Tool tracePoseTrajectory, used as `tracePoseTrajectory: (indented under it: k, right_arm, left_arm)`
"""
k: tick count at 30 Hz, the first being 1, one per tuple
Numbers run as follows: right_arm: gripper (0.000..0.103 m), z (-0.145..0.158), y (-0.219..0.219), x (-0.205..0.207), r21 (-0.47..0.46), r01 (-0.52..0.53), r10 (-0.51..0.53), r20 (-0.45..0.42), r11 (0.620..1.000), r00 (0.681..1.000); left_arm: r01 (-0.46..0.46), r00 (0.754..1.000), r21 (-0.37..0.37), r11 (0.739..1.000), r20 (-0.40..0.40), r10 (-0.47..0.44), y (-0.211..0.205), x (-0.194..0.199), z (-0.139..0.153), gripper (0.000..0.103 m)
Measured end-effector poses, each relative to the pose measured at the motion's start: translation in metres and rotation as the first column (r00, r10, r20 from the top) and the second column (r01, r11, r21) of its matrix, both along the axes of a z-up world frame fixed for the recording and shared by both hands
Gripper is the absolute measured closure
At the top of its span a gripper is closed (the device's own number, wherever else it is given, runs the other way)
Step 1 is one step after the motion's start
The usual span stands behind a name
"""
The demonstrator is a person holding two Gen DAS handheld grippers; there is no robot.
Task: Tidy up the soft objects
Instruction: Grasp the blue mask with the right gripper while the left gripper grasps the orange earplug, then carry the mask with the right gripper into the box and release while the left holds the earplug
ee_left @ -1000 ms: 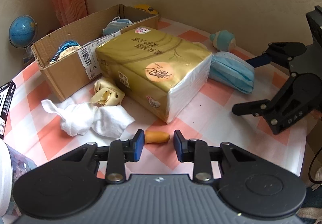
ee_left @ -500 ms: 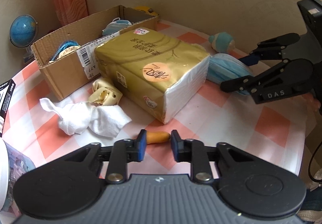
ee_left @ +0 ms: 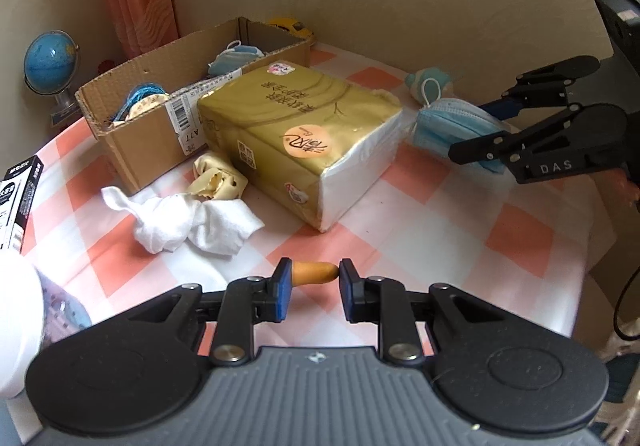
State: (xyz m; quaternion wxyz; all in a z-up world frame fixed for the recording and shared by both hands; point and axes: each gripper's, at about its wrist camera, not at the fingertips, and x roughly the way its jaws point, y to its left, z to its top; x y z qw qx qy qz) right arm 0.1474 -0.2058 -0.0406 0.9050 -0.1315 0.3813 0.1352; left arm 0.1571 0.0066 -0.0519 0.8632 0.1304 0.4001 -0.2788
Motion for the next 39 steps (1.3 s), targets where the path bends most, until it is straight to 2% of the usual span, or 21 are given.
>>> tracePoseTrajectory:
  k: [12,17,23,29,39]
  right_arm:
    - [0.053,0.055,0.012,0.000,-0.038,-0.040,0.044,0.104,0.998,0.994]
    - [0.053,0.082,0.027,0.025,-0.037,-0.094,0.098,0.150,0.995,0.984]
    - [0.053,0.099,0.052,0.076,-0.060,-0.176,0.184,0.174,0.983,0.967]
    - [0.053,0.095,0.078,0.135,-0.054,-0.282,0.287,0.145,0.958,0.947]
    - [0.050,0.062,0.114,0.223,-0.083,-0.327,0.333,0.069,0.941,0.940]
  left_arm:
    - [0.024,1.000,-0.037,0.999,0.013,-0.023,0.020,-0.034,0.032,0.080]
    - [0.018,0.999,-0.049,0.999,0.033,-0.016,0.026,-0.038,0.038,0.080]
    - [0.011,0.999,-0.060,0.998,0.042,-0.008,0.030,-0.039,0.040,0.080]
    - [-0.026,0.998,-0.072,0.997,0.053,0.030,0.036,-0.032,0.041,0.080]
    - [-0.096,0.993,-0.081,0.992,0.062,0.101,0.044,-0.016,0.041,0.080]
